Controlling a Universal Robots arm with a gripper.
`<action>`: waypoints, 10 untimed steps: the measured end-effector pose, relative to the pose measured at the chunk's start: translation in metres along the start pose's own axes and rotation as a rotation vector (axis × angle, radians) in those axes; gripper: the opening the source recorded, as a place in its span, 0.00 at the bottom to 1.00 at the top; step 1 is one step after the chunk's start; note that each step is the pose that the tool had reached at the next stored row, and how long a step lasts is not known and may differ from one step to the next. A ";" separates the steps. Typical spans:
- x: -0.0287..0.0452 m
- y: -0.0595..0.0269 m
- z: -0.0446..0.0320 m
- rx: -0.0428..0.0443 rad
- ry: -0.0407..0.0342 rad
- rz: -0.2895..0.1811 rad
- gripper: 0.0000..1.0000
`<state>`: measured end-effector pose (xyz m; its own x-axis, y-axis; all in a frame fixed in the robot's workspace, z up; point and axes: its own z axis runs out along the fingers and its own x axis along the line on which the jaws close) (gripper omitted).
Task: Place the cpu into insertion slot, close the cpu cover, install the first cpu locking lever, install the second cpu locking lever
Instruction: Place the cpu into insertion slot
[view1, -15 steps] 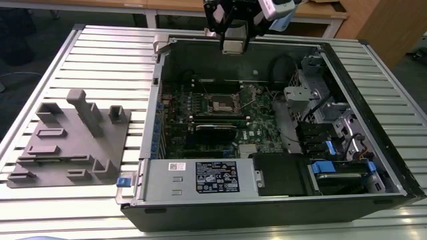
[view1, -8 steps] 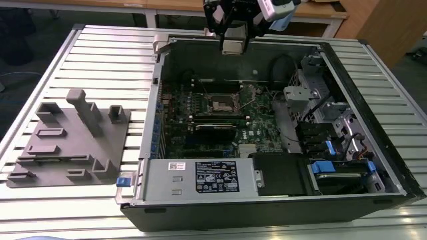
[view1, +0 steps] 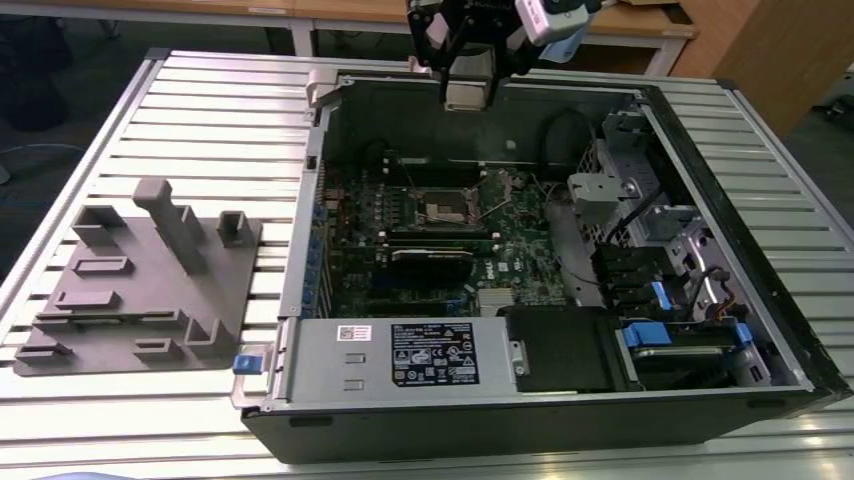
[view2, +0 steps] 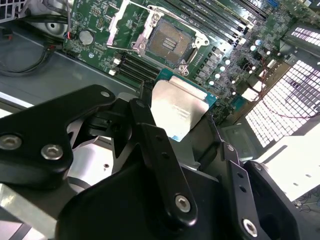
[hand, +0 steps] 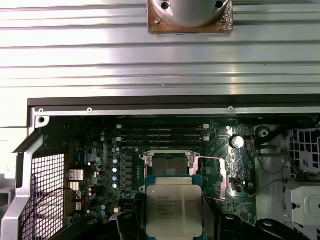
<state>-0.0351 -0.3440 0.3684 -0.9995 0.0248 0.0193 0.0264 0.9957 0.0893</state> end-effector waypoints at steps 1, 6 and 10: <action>0.0000 0.0000 0.0002 0.0001 0.0000 0.000 0.54; -0.0001 -0.0001 0.0010 0.0000 0.0000 0.000 0.54; -0.0001 -0.0001 0.0010 0.0000 0.0000 0.000 0.54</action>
<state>-0.0350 -0.3440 0.3673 -0.9995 0.0248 0.0193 0.0264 0.9957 0.0893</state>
